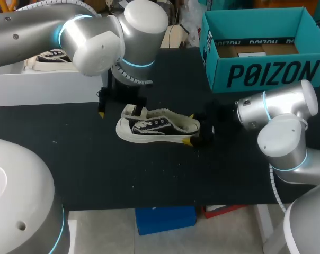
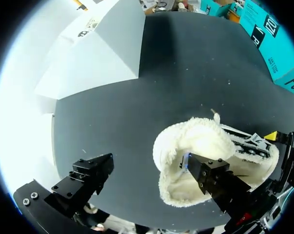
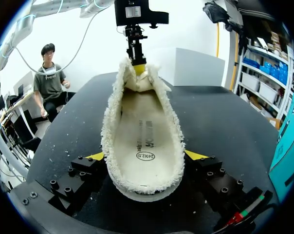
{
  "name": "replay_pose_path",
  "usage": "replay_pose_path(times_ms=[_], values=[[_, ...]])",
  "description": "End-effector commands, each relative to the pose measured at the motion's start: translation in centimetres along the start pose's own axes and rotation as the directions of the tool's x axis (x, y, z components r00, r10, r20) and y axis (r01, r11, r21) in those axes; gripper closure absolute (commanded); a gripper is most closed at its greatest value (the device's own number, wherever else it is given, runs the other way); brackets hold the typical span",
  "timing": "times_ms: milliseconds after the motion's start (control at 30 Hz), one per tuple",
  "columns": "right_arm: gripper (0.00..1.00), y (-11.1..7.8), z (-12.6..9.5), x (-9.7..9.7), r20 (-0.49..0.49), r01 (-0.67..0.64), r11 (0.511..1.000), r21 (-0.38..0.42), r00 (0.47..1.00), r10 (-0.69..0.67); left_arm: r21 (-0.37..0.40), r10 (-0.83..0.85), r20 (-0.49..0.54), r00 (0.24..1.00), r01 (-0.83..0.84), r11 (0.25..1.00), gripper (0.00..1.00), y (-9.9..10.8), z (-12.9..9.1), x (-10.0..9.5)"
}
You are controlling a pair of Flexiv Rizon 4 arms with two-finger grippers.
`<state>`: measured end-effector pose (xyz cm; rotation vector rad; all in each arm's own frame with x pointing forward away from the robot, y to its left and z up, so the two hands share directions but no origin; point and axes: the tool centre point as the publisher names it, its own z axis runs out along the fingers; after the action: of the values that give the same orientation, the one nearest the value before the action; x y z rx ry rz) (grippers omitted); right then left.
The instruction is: Take the shoe out of the shoebox, open the shoe tongue, remove and reinsert the insole, then place the shoe into the shoebox
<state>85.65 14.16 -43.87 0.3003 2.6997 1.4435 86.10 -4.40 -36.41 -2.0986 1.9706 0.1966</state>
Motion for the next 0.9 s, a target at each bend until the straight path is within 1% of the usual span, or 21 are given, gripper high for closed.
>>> replay_pose_path(times_ms=[33,100,233,300,400,433,467,500,533,567,600,633,667,700,733,800,833,900], values=[[1.0,-0.3,0.1,-0.1,0.0,-0.002,1.0,0.002,1.0,0.002,0.029,0.0,-0.035,0.999,0.001,1.0,0.0,0.3,1.2,-0.8],[1.0,-0.3,0.1,-0.1,0.0,-0.002,1.0,0.002,1.0,0.002,0.045,0.0,-0.05,0.999,0.002,0.999,0.0,0.3,1.2,-0.9],[1.0,-0.3,0.1,-0.1,0.0,-0.002,1.0,0.002,1.0,0.002,0.105,0.028,-0.097,0.995,-0.018,0.994,0.0,0.1,-0.2,-1.0],[1.0,-0.3,0.1,-0.1,0.0,-0.002,1.0,0.002,1.0,0.002,0.135,0.079,-0.142,0.987,-0.06,0.989,0.0,0.1,-1.2,-1.0],[1.0,-0.3,0.1,-0.1,0.0,-0.002,1.0,0.002,1.0,0.002,0.184,0.253,-0.228,0.94,-0.213,0.96,0.0,0.0,-3.3,-0.7],[1.0,-0.3,0.1,-0.1,0.0,-0.002,1.0,0.002,1.0,0.002,0.199,0.305,-0.253,0.918,-0.259,0.945,0.18,-0.2,-4.1,-0.6],[1.0,-0.3,0.1,-0.1,0.0,-0.002,1.0,0.002,1.0,0.002,0.21,0.373,-0.282,0.884,-0.322,0.923,0.52,-0.3,-4.7,-0.4],[1.0,-0.3,0.1,-0.1,0.0,-0.002,1.0,0.002,1.0,0.002,0.216,0.452,-0.308,0.837,-0.401,0.89,0.74,-0.4,-5.4,-0.1],[1.0,-0.3,0.1,-0.1,0.0,-0.002,1.0,0.002,1.0,0.002,0.237,0.538,-0.318,0.78,-0.484,0.842,1.0,-0.3,-6.1,0.4],[1.0,-0.3,0.1,-0.1,0.0,-0.002,1.0,0.002,1.0,0.002,0.234,0.638,-0.367,0.677,-0.596,0.768,1.0,-0.1,-6.7,0.8],[1.0,-0.3,0.1,-0.1,0.0,-0.002,1.0,0.002,1.0,0.002,0.233,0.721,-0.417,0.554,-0.701,0.674,1.0,0.1,-7.2,1.2],[1.0,-0.3,0.1,-0.1,0.0,-0.002,1.0,0.002,1.0,0.002,0.248,0.774,-0.489,0.403,-0.786,0.566,1.0,0.2,-7.7,1.6],[1.0,-0.3,0.1,-0.1,0.0,-0.002,1.0,0.002,1.0,0.002,0.281,0.782,-0.579,0.229,-0.845,0.455,1.0,0.1,-8.3,1.9],[1.0,-0.3,0.1,-0.1,0.0,-0.002,1.0,0.002,1.0,0.002,0.305,0.783,-0.607,0.133,-0.872,0.384,1.0,0.1,-8.6,2.4],[1.0,-0.3,0.1,-0.1,0.0,-0.002,1.0,0.002,1.0,0.002,0.31,0.802,-0.588,0.1,-0.889,0.338,1.0,0.2,-8.9,3.1],[1.0,-0.3,0.1,-0.1,0.0,-0.002,1.0,0.002,1.0,0.002,0.313,0.778,-0.627,0.043,-0.9,0.303,1.0,0.1,-9.6,4.4],[1.0,-0.3,0.1,-0.1,0.0,-0.002,1.0,0.002,1.0,0.002,0.279,0.787,-0.617,0.025,-0.927,0.248,1.0,-0.1,-9.7,5.8],[1.0,-0.3,0.1,-0.1,0.0,-0.002,1.0,0.002,1.0,0.002,0.296,0.777,-0.629,-0.036,-0.935,0.197,1.0,-0.1,-9.7,5.8]])
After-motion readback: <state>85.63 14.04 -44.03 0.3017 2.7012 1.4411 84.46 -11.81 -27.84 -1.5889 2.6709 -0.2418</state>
